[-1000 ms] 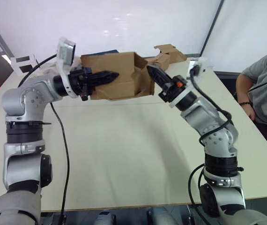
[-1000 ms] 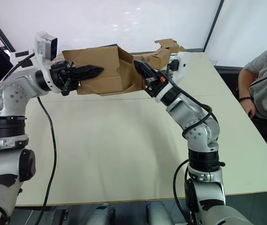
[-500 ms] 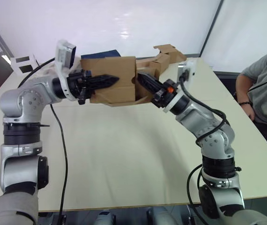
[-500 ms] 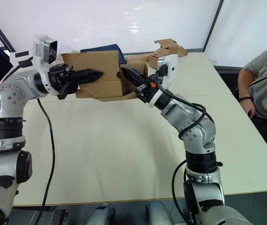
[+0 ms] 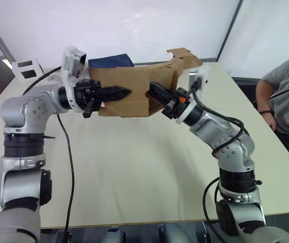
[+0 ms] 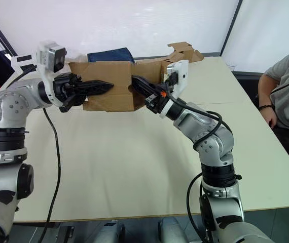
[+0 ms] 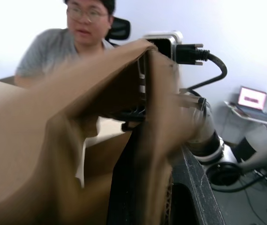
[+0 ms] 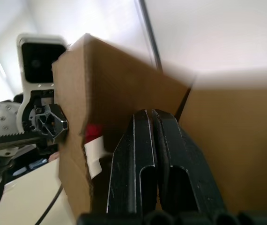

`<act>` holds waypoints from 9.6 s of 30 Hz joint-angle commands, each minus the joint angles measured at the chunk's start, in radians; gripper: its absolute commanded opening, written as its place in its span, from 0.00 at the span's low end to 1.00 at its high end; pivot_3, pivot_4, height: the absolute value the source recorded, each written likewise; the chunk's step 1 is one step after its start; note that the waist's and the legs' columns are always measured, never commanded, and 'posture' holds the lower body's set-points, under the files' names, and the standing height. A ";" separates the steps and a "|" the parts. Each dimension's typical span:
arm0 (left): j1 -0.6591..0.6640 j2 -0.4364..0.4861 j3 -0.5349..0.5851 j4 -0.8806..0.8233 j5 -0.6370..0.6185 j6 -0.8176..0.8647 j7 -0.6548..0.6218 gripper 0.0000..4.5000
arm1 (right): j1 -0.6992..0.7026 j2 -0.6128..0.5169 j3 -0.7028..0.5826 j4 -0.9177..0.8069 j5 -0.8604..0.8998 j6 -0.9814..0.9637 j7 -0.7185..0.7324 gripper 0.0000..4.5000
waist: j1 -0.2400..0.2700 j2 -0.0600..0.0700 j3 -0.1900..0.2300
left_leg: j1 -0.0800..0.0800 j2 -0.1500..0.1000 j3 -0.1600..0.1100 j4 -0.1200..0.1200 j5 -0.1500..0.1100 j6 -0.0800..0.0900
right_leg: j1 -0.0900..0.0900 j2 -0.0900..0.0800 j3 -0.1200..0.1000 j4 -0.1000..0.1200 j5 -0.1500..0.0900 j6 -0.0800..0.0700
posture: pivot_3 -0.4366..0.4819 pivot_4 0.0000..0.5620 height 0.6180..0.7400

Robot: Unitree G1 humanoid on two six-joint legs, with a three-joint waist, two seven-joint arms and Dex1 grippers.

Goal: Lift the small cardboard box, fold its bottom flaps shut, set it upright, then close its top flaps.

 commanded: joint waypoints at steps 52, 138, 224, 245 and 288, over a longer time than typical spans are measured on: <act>-0.109 -0.068 -0.060 0.053 0.089 -0.206 -0.021 0.00 | 0.033 -0.260 -0.051 -0.057 -0.042 0.003 0.191 0.02 | 0.003 0.000 0.000 | -0.001 0.000 0.000 0.000 -0.001 0.002 | 0.001 0.000 0.000 -0.002 0.000 0.000 | 0.48 0.27 1.00; -0.089 -0.056 -0.043 0.050 0.052 -0.170 0.008 0.00 | 0.105 -0.082 -0.254 0.059 0.477 0.127 0.077 0.17 | 0.003 0.000 0.001 | 0.000 0.000 0.001 0.001 -0.001 0.002 | 0.001 0.000 0.001 -0.001 0.000 0.000 | 0.48 0.27 1.00; -0.067 -0.089 -0.032 0.046 0.022 -0.163 0.054 0.00 | 0.138 0.135 -0.162 0.058 0.507 -0.008 -0.037 0.39 | 0.002 0.000 0.001 | 0.000 0.000 0.001 0.000 -0.001 0.002 | 0.001 0.000 0.001 -0.001 0.000 0.000 | 0.48 0.27 1.00; -0.104 -0.118 -0.007 0.129 0.046 -0.236 0.081 0.00 | 0.224 0.240 -0.128 0.010 0.524 -0.013 -0.104 0.39 | 0.002 0.000 0.000 | 0.000 0.000 0.001 0.000 -0.001 0.002 | 0.000 0.000 0.001 0.000 0.000 0.000 | 0.48 0.27 1.00; -0.096 -0.117 -0.005 0.116 0.038 -0.209 0.095 0.00 | 0.253 0.226 -0.098 -0.012 0.487 -0.029 -0.119 0.39 | 0.001 0.000 0.000 | 0.000 0.000 0.001 0.000 -0.001 0.002 | 0.000 0.000 0.001 0.000 0.000 0.000 | 0.48 0.27 1.00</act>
